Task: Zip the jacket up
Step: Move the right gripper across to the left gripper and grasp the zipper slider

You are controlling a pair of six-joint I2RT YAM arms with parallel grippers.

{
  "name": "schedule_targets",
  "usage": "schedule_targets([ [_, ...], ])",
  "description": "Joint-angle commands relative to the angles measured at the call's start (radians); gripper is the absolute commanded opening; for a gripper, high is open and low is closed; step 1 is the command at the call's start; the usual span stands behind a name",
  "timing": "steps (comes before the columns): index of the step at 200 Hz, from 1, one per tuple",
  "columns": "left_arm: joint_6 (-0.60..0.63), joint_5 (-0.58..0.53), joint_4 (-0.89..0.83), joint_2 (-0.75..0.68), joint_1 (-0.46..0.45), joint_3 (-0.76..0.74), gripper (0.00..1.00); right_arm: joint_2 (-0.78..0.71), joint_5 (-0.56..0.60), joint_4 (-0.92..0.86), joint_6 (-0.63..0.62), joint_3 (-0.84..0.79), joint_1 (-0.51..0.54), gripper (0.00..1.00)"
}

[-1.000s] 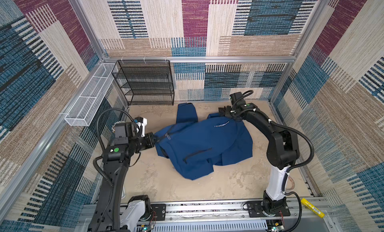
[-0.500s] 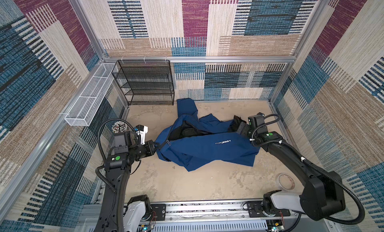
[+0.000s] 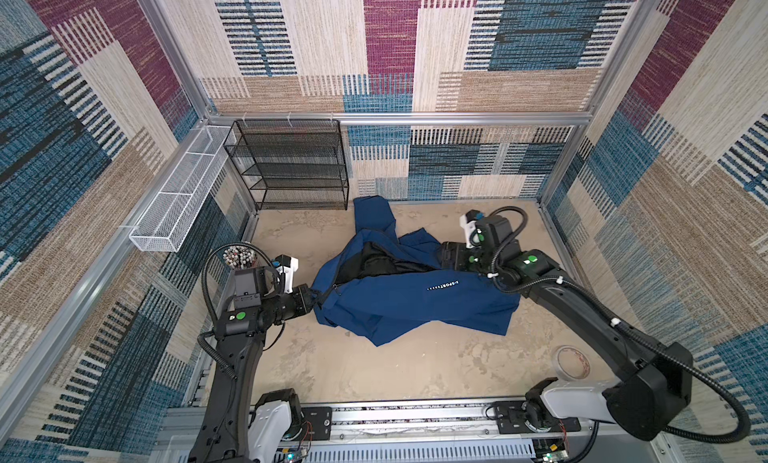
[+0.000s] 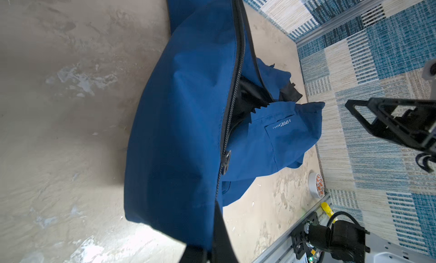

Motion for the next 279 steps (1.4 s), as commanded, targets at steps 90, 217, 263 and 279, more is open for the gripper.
schedule_targets([
  [90, -0.018, 0.025, -0.024, -0.019, 0.001, 0.047, 0.00, 0.353, -0.276, 0.368, -0.222, 0.216, 0.373, 0.45],
  [217, -0.039, 0.054, -0.019, -0.051, 0.001, 0.031, 0.00, 0.549, -0.258, 0.362, -0.220, 0.347, 0.419, 0.42],
  [263, -0.049, 0.056, -0.009, -0.061, 0.001, 0.014, 0.00, 0.562, -0.185, 0.302, -0.253, 0.391, 0.419, 0.43],
  [279, -0.048, 0.055, -0.012, -0.061, 0.001, 0.018, 0.00, 0.567, -0.188, 0.301, -0.247, 0.381, 0.418, 0.44],
])
